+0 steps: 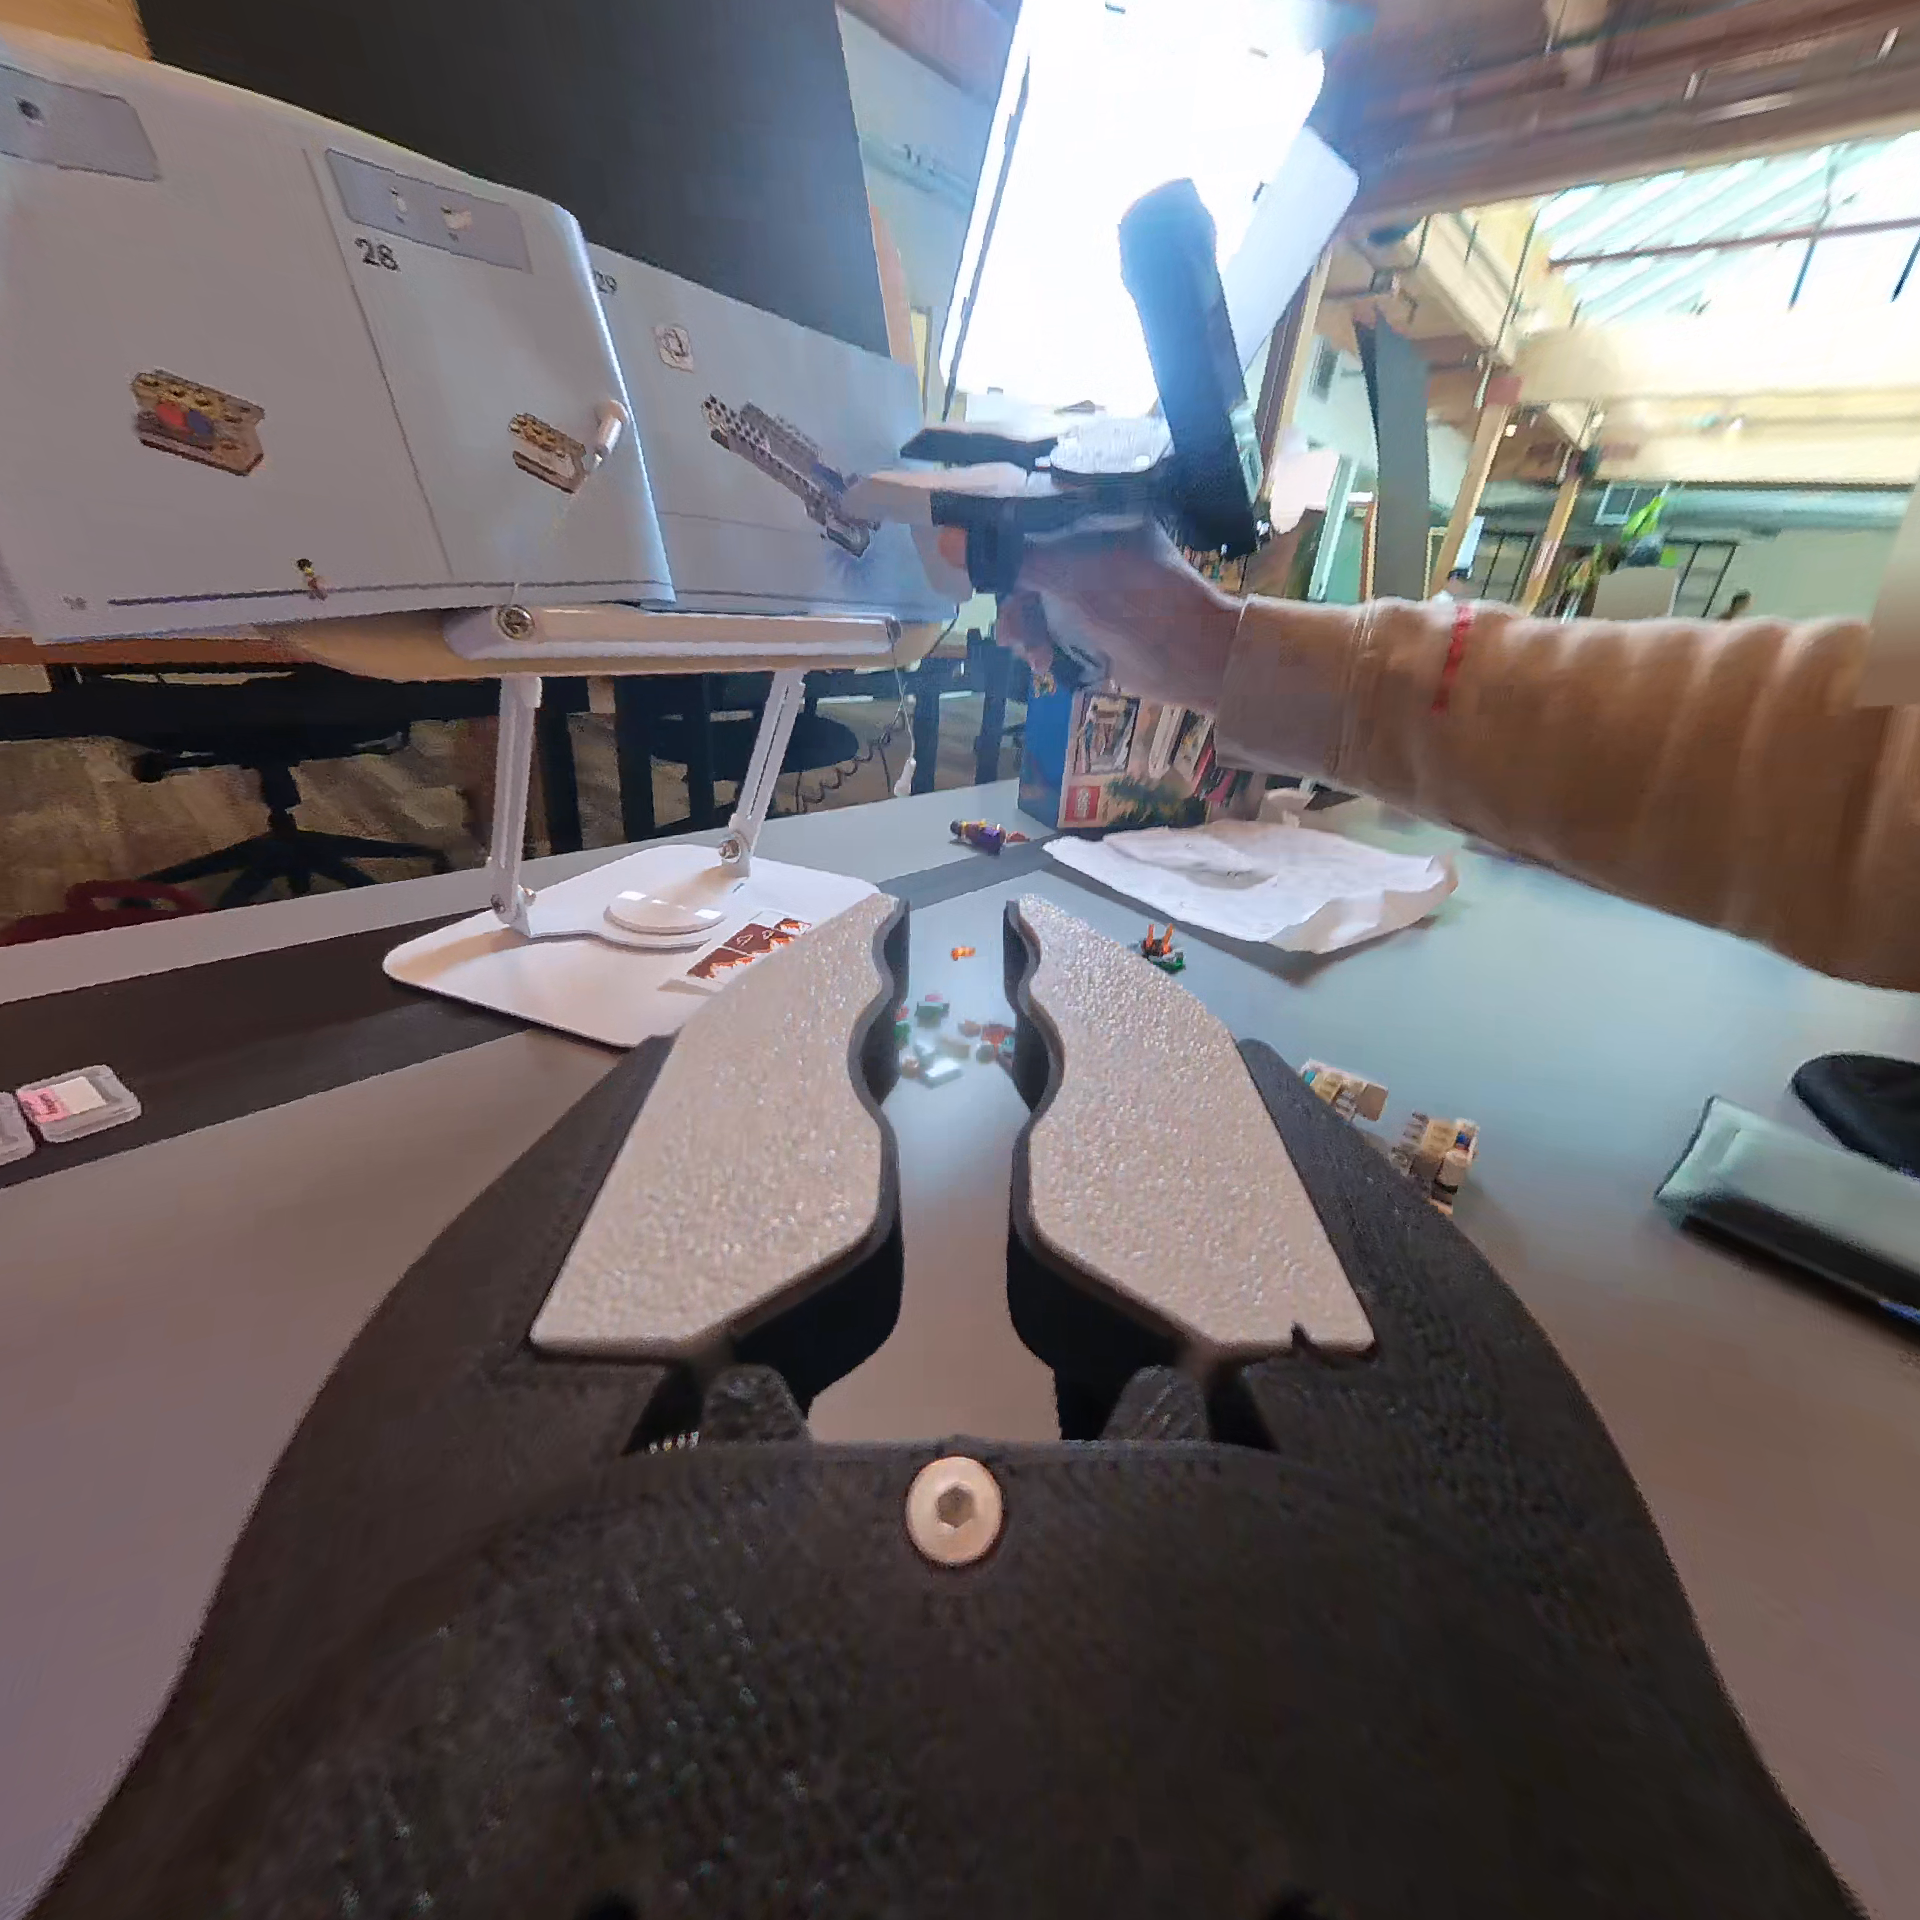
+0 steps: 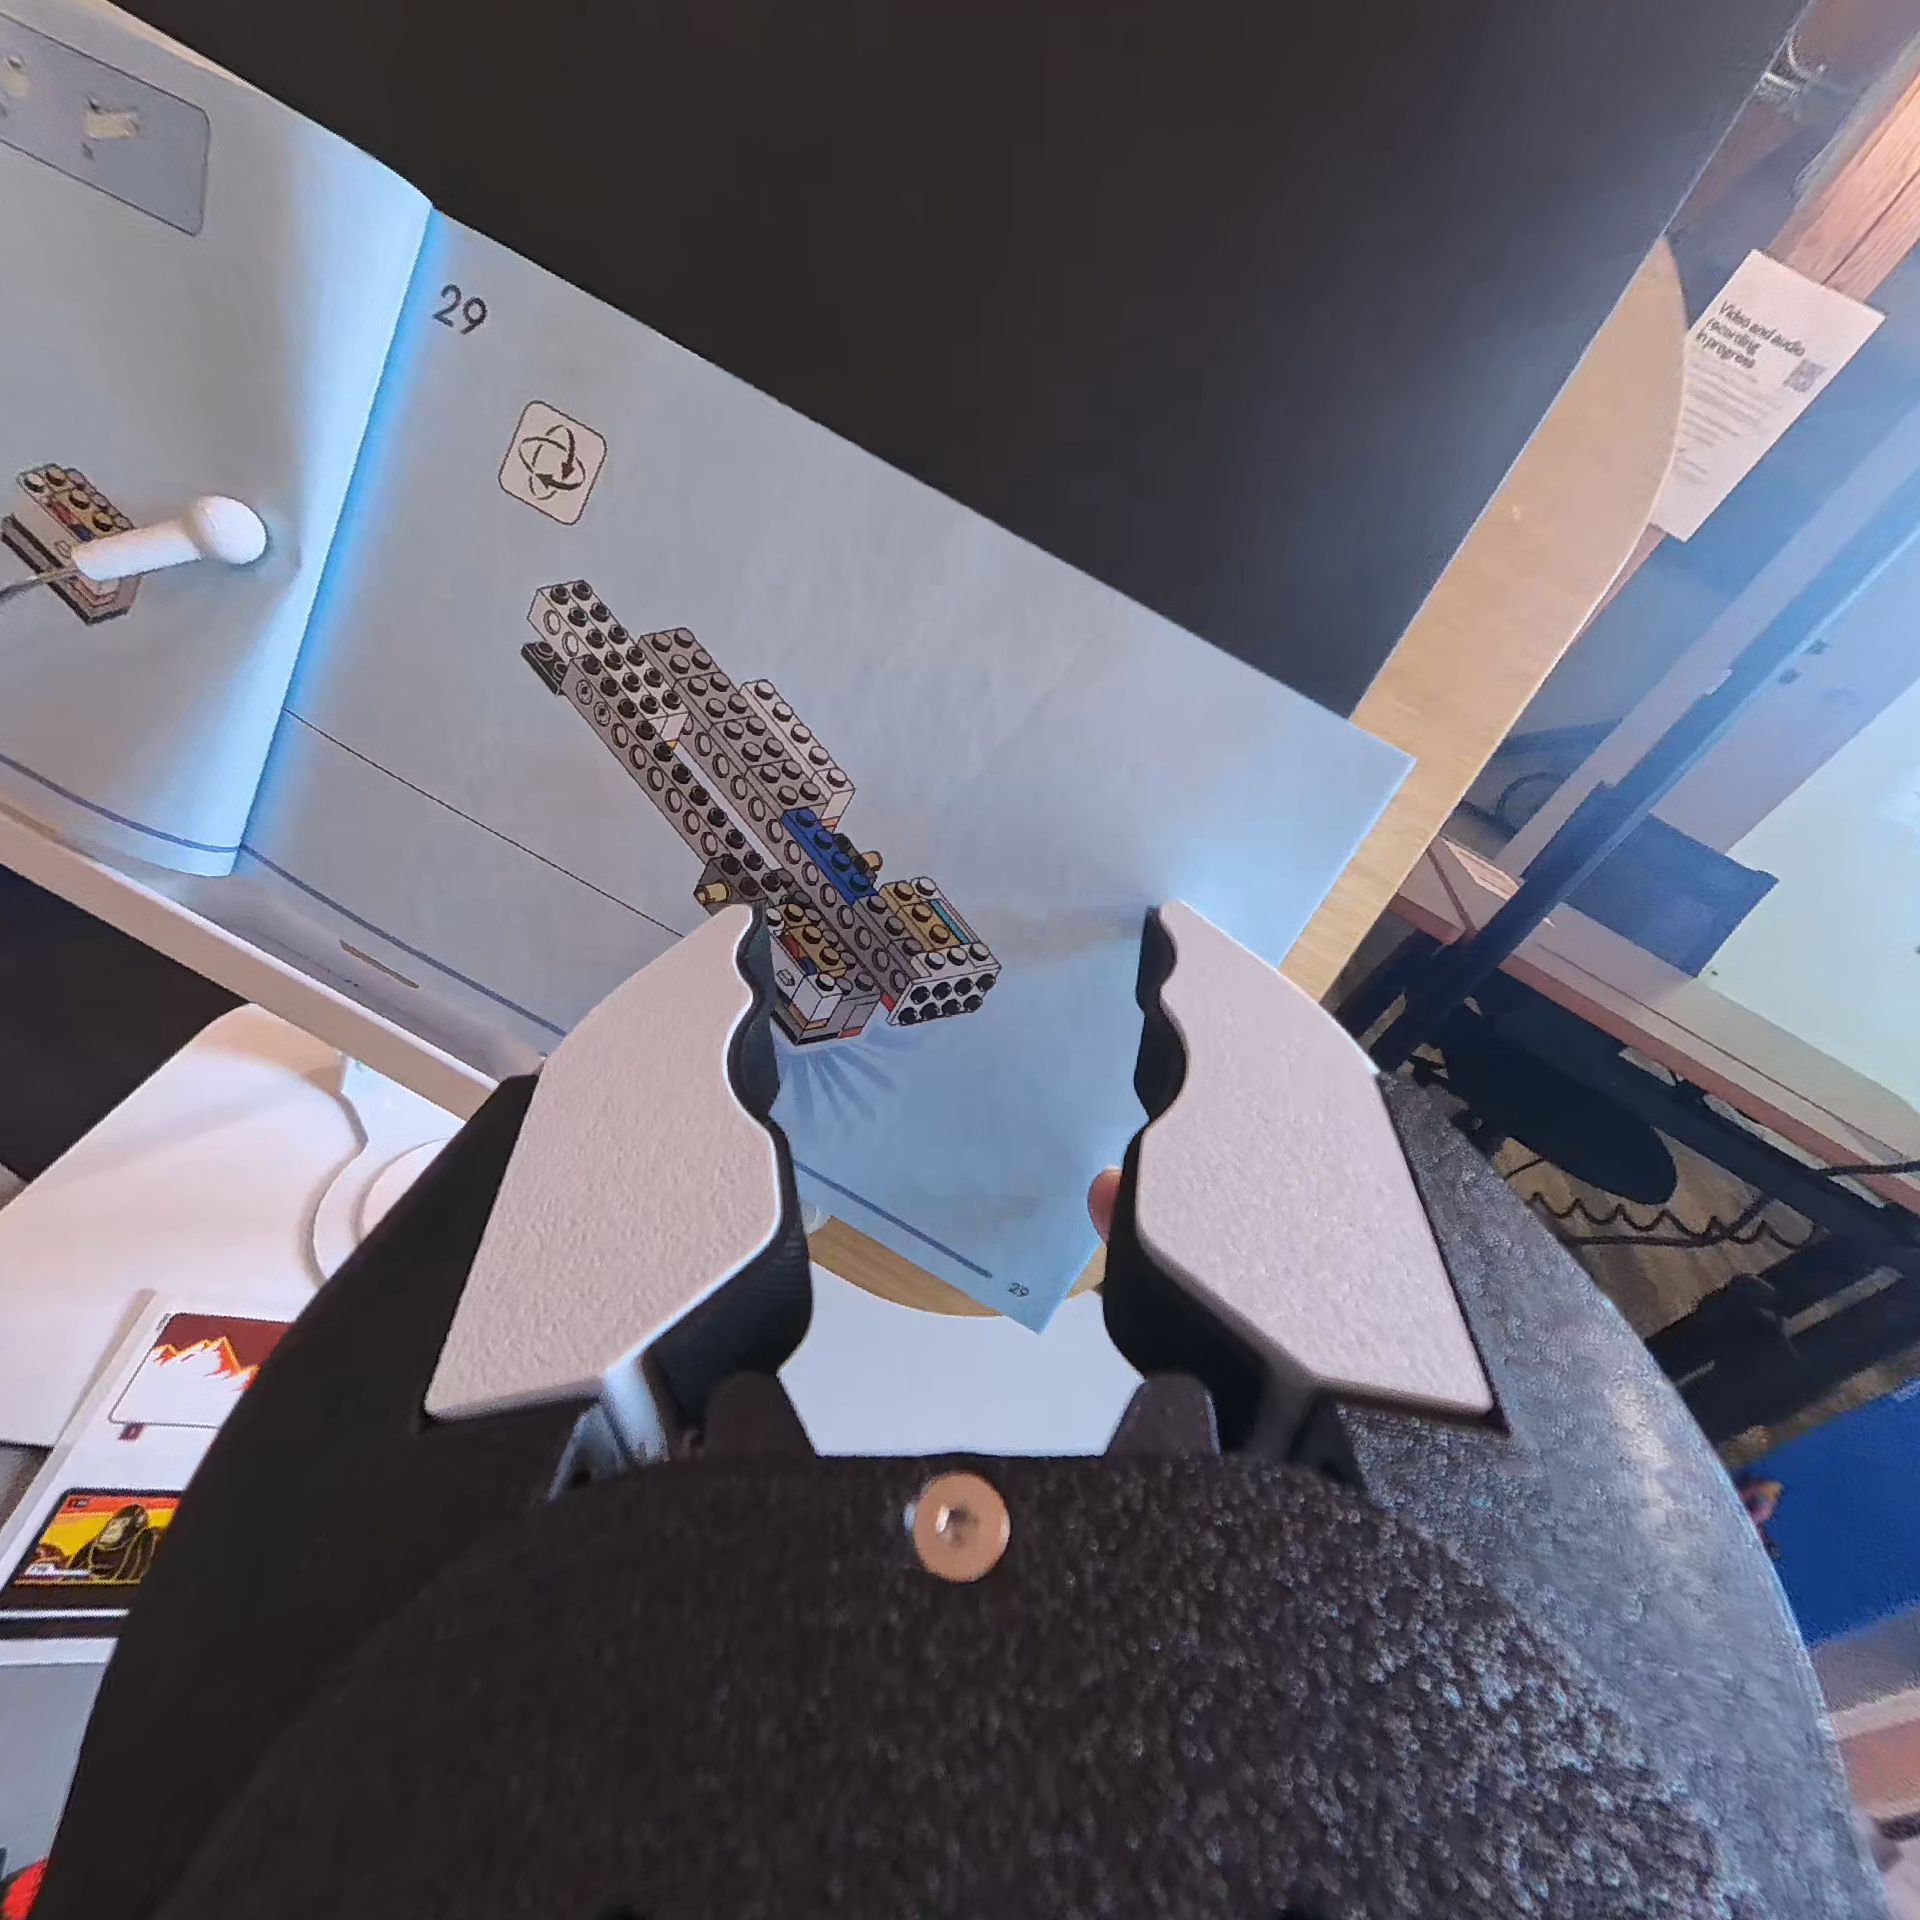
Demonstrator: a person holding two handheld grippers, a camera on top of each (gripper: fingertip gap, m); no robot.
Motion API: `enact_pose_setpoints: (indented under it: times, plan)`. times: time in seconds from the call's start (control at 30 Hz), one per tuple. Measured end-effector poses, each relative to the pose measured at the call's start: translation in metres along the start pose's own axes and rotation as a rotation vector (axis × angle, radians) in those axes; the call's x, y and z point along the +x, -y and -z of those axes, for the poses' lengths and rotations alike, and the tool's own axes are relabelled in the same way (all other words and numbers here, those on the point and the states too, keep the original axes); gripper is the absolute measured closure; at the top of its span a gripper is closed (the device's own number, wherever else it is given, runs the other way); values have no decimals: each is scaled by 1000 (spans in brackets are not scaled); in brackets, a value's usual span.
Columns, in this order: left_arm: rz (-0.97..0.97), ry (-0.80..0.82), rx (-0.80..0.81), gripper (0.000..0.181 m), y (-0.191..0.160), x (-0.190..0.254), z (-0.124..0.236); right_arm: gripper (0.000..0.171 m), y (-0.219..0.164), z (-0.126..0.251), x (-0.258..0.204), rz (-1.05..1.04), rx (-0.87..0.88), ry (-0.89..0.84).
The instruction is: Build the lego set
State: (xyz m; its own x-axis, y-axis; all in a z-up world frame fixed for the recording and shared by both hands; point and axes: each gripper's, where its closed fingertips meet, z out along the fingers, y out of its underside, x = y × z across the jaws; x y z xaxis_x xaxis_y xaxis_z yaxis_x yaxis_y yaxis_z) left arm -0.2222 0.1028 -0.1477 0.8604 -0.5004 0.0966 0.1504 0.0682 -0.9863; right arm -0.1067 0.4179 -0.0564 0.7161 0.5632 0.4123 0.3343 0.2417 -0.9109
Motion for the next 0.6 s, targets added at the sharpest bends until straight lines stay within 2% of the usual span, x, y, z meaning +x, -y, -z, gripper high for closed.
enact_pose_setpoints:
  times: [0.1,0.2,0.3,0.6]
  plan:
    - [15,23,39,163,7,-9,5,101,-1,-3,-1,-6,16,-8]
    - [21,37,13,163,-1,-13,5,102,0,-4,3,14,13,-41]
    - [6,21,-16,162,-7,-9,1,101,4,-3,11,-46,12,-65]
    - [-38,-25,-77,163,-20,5,-8,100,3,-5,23,-26,16,-86]
